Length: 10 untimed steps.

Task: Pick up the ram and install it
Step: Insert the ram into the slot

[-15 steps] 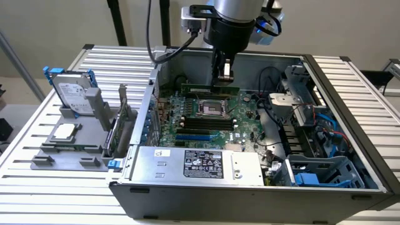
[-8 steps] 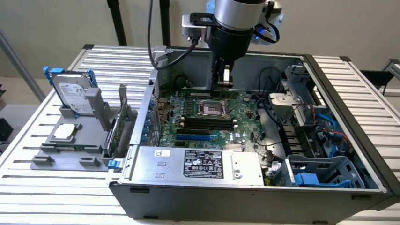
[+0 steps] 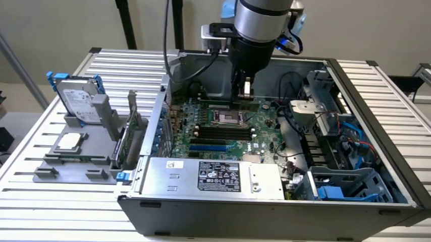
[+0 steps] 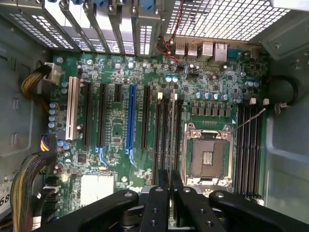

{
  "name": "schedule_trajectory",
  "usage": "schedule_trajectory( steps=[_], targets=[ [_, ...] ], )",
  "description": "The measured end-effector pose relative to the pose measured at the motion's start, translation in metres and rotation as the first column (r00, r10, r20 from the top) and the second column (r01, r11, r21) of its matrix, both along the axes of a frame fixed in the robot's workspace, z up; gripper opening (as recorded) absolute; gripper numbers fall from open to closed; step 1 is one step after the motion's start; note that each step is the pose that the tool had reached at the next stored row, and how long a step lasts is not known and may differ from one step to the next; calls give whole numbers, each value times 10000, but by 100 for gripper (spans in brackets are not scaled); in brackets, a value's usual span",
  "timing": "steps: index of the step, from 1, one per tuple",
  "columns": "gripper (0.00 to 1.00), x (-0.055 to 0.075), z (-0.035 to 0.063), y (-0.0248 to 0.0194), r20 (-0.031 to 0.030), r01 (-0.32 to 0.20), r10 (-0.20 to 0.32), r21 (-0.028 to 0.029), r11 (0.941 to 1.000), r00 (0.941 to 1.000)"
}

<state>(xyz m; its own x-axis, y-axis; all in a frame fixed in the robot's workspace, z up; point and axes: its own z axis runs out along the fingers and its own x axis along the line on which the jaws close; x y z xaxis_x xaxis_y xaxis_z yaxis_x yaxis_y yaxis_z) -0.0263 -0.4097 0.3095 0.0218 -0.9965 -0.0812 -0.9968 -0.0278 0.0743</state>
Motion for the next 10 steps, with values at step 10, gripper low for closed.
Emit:
schedule_trajectory(
  steps=[10],
  targets=[
    [14, 1, -181, 0, 0, 12, -12, 0, 10000, 10000]
  ],
)
